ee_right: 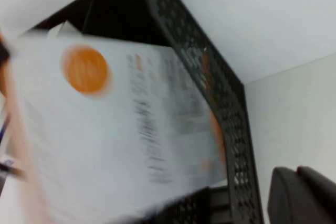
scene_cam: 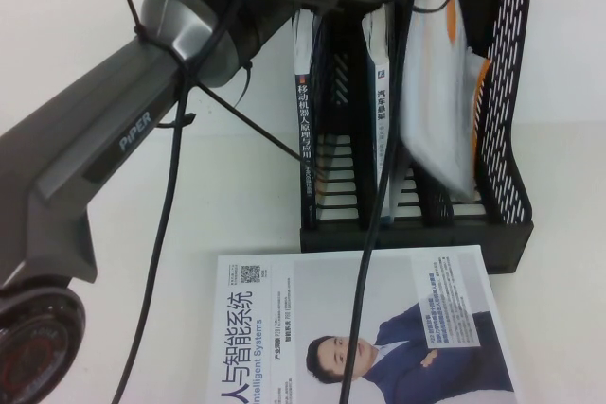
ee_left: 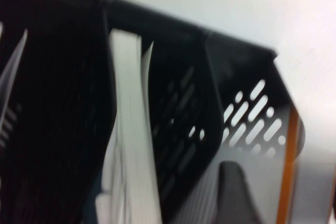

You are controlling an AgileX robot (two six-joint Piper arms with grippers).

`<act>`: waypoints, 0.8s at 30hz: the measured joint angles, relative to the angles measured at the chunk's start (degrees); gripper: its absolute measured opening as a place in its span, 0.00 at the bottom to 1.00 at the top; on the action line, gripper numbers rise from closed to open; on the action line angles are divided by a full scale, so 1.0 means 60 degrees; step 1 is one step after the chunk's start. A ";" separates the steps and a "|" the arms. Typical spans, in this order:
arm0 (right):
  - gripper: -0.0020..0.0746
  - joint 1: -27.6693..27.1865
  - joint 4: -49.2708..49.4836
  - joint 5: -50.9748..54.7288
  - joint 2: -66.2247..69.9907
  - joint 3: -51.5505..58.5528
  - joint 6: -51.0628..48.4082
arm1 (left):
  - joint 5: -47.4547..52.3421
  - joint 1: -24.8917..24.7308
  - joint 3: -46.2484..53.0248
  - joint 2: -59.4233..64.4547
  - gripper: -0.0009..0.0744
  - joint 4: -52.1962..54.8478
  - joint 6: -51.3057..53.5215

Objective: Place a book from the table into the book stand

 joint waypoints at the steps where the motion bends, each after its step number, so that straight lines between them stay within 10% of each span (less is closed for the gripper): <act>1: 0.03 0.0000 0.0000 0.0076 0.0000 0.0000 -0.0035 | -0.0086 0.0000 -0.0005 0.0000 0.53 0.0016 0.0109; 12: 0.03 0.0267 -0.0014 0.1608 0.0000 0.0000 -0.0682 | -0.0720 0.0014 -0.0022 -0.0062 0.57 0.0076 0.1376; 24: 0.03 0.4729 -0.3463 0.0830 -0.0618 0.0407 -0.0610 | 0.0926 0.0422 -0.0022 -0.1709 0.04 0.0478 0.3524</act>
